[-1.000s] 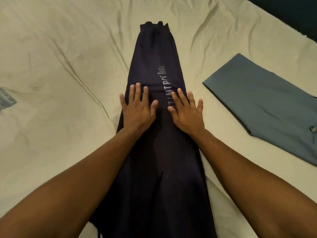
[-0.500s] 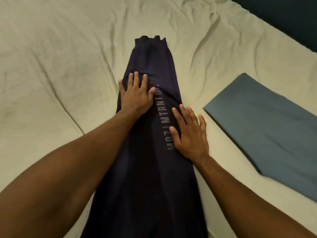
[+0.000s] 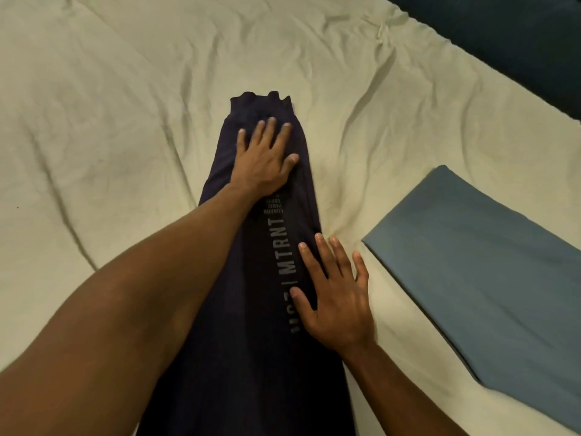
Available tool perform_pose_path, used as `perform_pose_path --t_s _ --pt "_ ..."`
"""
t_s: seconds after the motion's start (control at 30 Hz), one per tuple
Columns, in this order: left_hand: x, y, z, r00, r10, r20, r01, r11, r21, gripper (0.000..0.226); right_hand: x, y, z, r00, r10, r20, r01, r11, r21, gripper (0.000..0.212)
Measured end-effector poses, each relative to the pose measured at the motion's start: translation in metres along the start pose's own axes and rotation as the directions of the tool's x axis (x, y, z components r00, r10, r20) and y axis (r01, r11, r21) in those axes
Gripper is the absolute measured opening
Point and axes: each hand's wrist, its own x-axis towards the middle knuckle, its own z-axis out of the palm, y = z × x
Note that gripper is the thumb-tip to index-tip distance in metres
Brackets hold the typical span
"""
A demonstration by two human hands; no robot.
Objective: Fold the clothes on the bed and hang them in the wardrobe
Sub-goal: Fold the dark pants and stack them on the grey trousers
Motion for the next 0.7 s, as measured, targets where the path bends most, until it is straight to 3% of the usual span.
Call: perform_pose_path --t_s 0.1,0.3,0.43,0.5,0.57,0.63,0.7 --pt "0.013 -0.008 0.006 0.986 -0.157 0.059 0.156 0.988 0.025 0.079 0.0 0.002 0.002 1.0 -0.003 -0.006 0.003 1.0 -0.008 0.068" --pt "0.015 0.01 -0.003 0.969 0.228 0.1 -0.232 0.972 0.039 0.068 0.001 0.001 0.005 1.0 0.002 0.009 -0.002 1.0 -0.015 0.069" --pt "-0.025 0.004 0.006 0.98 0.196 0.018 -0.197 0.98 0.002 0.071 0.001 0.001 0.006 1.0 0.006 -0.011 -0.006 1.0 0.003 0.071" --pt "-0.041 -0.017 0.005 0.992 0.121 0.017 -0.122 0.991 0.05 0.07 0.0 0.001 0.007 1.0 0.008 -0.018 -0.008 1.0 0.001 0.071" --pt "-0.053 -0.041 -0.004 0.993 -0.117 0.011 0.116 0.989 0.094 0.068 0.001 0.001 0.008 1.0 0.018 -0.012 -0.018 1.0 -0.007 0.073" --pt "-0.072 -0.058 -0.016 0.943 -0.327 -0.062 0.332 0.938 0.097 0.068 0.001 0.001 0.009 0.999 0.032 -0.003 -0.032 0.999 -0.006 0.074" --pt "-0.102 -0.05 -0.024 0.949 -0.286 -0.136 0.296 0.953 0.063 0.067 0.002 0.001 0.007 0.999 0.039 -0.006 -0.039 0.999 0.008 0.075"
